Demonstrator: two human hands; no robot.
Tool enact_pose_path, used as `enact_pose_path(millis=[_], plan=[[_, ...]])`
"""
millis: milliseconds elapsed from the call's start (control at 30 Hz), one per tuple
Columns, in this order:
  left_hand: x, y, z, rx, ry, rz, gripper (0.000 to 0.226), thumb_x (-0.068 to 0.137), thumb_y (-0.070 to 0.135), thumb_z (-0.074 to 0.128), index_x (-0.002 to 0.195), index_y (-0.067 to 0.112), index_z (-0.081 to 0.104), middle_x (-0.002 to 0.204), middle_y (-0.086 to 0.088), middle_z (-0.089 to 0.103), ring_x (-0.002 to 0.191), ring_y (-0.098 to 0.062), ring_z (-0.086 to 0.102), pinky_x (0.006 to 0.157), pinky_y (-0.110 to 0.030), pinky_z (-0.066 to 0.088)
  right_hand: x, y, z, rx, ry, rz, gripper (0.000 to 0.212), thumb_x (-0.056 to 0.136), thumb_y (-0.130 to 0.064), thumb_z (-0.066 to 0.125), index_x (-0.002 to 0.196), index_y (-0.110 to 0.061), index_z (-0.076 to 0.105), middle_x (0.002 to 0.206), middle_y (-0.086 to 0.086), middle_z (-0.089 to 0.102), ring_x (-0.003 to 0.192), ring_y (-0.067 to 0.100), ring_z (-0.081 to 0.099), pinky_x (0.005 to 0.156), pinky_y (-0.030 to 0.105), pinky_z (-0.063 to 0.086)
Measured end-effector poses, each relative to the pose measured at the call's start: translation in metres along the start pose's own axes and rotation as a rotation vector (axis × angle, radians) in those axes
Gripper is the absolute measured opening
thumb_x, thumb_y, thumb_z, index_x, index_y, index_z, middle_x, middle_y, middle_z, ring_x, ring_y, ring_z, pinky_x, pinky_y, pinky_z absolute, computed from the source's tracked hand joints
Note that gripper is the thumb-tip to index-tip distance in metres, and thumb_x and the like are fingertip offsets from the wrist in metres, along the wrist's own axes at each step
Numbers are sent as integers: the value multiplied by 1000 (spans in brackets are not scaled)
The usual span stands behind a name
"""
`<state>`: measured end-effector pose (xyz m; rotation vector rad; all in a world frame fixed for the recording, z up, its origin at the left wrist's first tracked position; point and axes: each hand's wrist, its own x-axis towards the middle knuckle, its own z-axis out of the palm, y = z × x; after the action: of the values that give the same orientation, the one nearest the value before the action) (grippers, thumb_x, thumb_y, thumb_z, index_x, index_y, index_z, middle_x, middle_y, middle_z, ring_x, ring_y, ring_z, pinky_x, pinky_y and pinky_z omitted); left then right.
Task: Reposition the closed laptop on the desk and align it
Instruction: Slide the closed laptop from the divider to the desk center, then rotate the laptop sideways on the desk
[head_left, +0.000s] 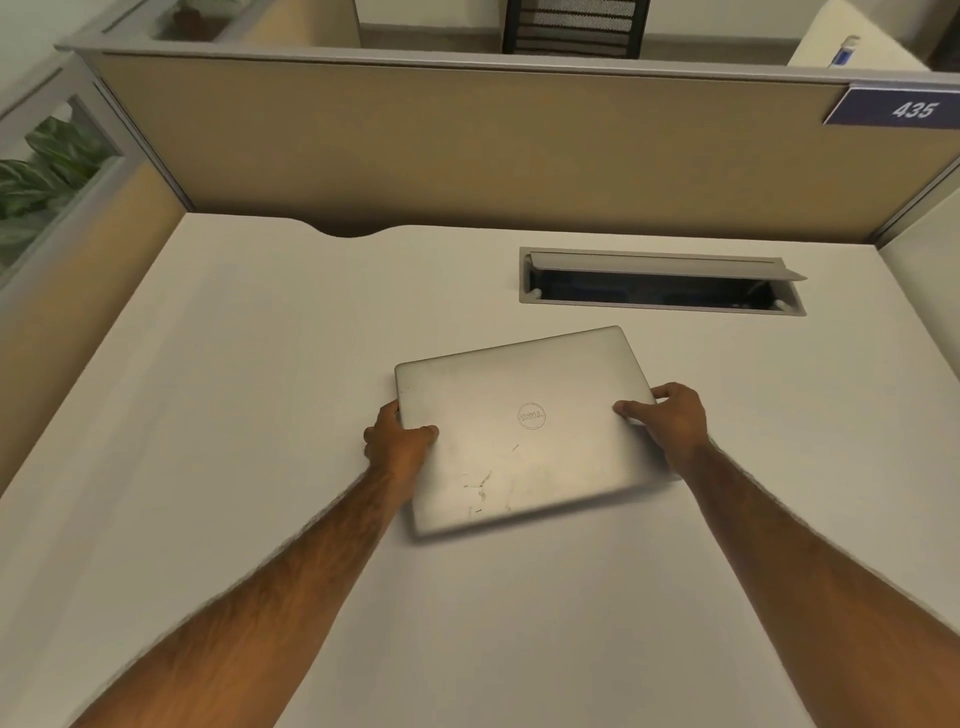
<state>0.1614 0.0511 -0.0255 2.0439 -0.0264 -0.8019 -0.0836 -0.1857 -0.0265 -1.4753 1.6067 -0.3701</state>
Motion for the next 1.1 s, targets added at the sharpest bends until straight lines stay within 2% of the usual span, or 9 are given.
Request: enact_pose_path(millis=[100, 333, 467, 600, 833, 933, 1100], plan=[[11, -3, -6, 38, -18, 17, 72, 78, 17, 77, 144, 21, 49, 141, -14, 53, 126, -37, 56, 102, -50, 53, -4, -1, 8, -29, 15, 17, 58, 60, -30, 93, 105, -5, 64, 106, 13, 72, 98, 34, 69, 86, 50, 59], [22, -3, -7, 144, -33, 53, 69, 80, 21, 75, 144, 21, 50, 137, -15, 53, 125, -37, 56, 102, -49, 53, -13, 1, 16, -66, 47, 19, 52, 63, -30, 91, 99, -3, 65, 104, 13, 72, 96, 35, 69, 84, 49, 59], [20, -5, -2, 263, -18, 67, 63, 88, 25, 68, 146, 18, 45, 140, -18, 41, 132, -38, 45, 102, -43, 50, -14, 2, 16, -62, 51, 21, 52, 64, -29, 91, 101, -2, 66, 105, 15, 72, 98, 36, 69, 86, 51, 58], [14, -6, 2, 377, 7, 83, 59, 93, 26, 61, 146, 8, 41, 144, -21, 37, 136, -39, 37, 108, -48, 44, -14, 2, 16, -65, 40, 20, 51, 64, -31, 91, 101, -4, 66, 106, 14, 72, 99, 35, 68, 86, 49, 58], [4, -6, 5, 484, 72, 104, 59, 95, 32, 60, 143, 1, 44, 142, -23, 41, 135, -41, 41, 104, -50, 46, -10, -3, 10, -141, -18, -2, 39, 67, -28, 89, 89, -4, 66, 101, 16, 73, 94, 36, 68, 80, 44, 55], [-3, -12, 6, 511, 110, 123, 57, 96, 34, 59, 139, -1, 48, 140, -24, 44, 133, -42, 44, 104, -50, 46, -11, -3, 9, -161, -52, 6, 41, 66, -29, 88, 90, -2, 69, 101, 16, 73, 93, 36, 69, 75, 40, 55], [-4, -5, 10, 488, 118, 74, 53, 97, 26, 59, 140, -3, 47, 143, -26, 42, 134, -44, 43, 104, -50, 46, -13, -3, 6, -191, -86, -8, 42, 64, -32, 88, 86, -2, 68, 100, 16, 71, 95, 37, 68, 65, 33, 45]])
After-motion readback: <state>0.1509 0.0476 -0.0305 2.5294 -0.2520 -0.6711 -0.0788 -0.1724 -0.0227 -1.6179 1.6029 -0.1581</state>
